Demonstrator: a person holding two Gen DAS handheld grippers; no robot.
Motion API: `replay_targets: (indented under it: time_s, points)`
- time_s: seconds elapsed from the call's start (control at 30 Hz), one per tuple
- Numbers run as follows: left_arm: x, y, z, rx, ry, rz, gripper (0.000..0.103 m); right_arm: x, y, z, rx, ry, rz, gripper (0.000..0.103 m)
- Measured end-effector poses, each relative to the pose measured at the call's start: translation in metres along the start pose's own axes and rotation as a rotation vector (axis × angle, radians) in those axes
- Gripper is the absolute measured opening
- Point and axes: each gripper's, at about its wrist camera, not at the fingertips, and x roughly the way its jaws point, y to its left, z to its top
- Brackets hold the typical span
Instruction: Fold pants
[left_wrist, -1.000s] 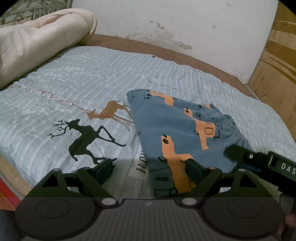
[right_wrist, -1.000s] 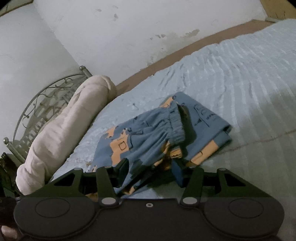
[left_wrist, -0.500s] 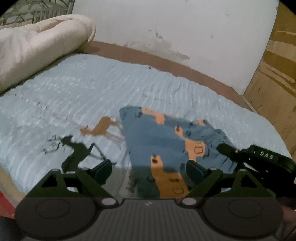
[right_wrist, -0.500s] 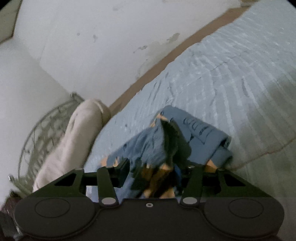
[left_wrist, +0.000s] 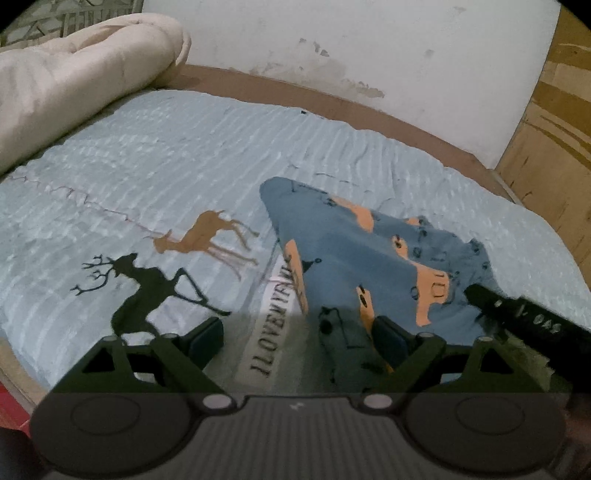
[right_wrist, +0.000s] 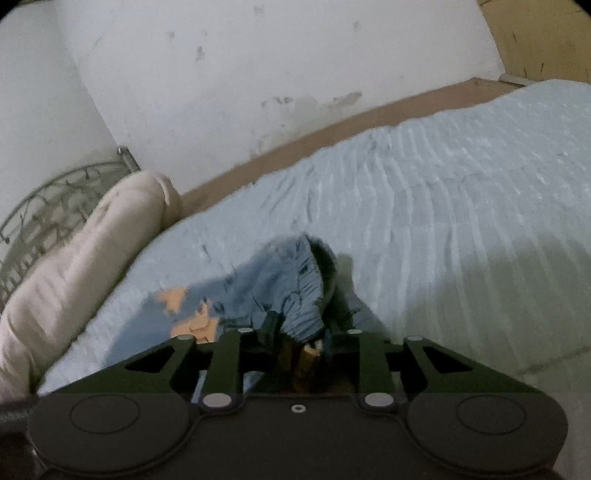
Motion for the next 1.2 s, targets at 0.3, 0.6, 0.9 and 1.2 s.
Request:
replay_targets:
  time_s: [0.3, 0.6, 0.9, 1.2]
  points:
    - [0.001, -0.005, 0.037, 0.007, -0.106, 0.005, 0.096, -0.009, 0.031, 0.014, -0.305, -0.126, -0.111, 0.101]
    - [0.054, 0.020, 0.041, -0.047, -0.036, 0.066, 0.102, 0.067, 0.025, 0.042, -0.508, 0.000, -0.248, 0.102]
    - [0.029, 0.025, 0.026, -0.049, -0.067, -0.023, 0.102, 0.055, -0.009, 0.044, -0.297, -0.014, -0.177, 0.102]
    - [0.001, 0.009, -0.020, 0.075, -0.073, -0.024, 0.102, 0.008, 0.013, 0.000, -0.397, 0.017, -0.208, 0.102]
